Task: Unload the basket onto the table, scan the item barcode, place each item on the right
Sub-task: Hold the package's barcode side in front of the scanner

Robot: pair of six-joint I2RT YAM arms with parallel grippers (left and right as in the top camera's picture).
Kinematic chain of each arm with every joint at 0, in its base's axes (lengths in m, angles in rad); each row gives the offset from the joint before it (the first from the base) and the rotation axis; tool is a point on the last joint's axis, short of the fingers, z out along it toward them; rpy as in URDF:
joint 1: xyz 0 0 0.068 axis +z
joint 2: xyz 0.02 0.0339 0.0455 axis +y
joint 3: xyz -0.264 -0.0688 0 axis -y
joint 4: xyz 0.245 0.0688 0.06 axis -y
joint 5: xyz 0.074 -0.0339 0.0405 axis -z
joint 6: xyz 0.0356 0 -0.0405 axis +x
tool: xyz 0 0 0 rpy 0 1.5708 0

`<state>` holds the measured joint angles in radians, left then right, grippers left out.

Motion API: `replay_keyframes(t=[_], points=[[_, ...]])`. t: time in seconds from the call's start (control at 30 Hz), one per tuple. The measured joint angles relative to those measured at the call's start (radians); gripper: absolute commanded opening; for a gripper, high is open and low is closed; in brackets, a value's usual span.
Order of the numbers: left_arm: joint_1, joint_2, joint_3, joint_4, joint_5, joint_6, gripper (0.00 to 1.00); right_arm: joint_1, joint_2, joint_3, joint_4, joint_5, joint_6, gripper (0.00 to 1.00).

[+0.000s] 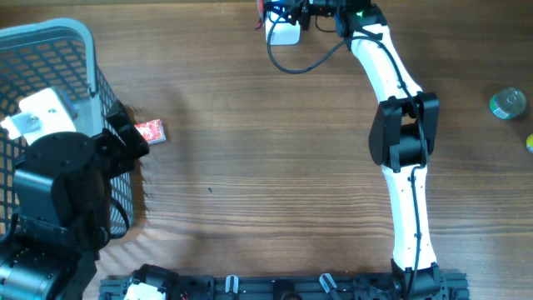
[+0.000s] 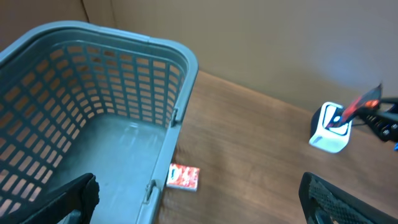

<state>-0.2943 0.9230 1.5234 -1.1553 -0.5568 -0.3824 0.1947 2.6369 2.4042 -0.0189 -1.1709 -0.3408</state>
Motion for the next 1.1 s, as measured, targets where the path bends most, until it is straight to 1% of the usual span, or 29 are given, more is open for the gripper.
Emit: replay_keyframes(t=[0.2,0.33,0.5,0.73,1.1], points=[[0.000,0.002,0.000,-0.023,0.000,0.003,1.00,0.000,0.023,0.000,0.050,0.037,0.000,0.05],[0.000,0.002,0.000,-0.029,0.000,0.003,1.00,0.000,0.043,0.000,0.063,0.134,-0.001,0.05],[0.000,0.002,0.000,-0.038,0.000,0.004,1.00,-0.002,0.061,0.000,0.111,0.200,-0.001,0.05],[0.000,0.002,0.000,-0.043,0.000,0.003,1.00,-0.004,0.074,0.000,0.184,0.219,-0.001,0.05],[0.000,0.002,0.000,-0.085,-0.023,0.004,1.00,-0.032,0.119,0.000,0.223,0.223,0.000,0.05]])
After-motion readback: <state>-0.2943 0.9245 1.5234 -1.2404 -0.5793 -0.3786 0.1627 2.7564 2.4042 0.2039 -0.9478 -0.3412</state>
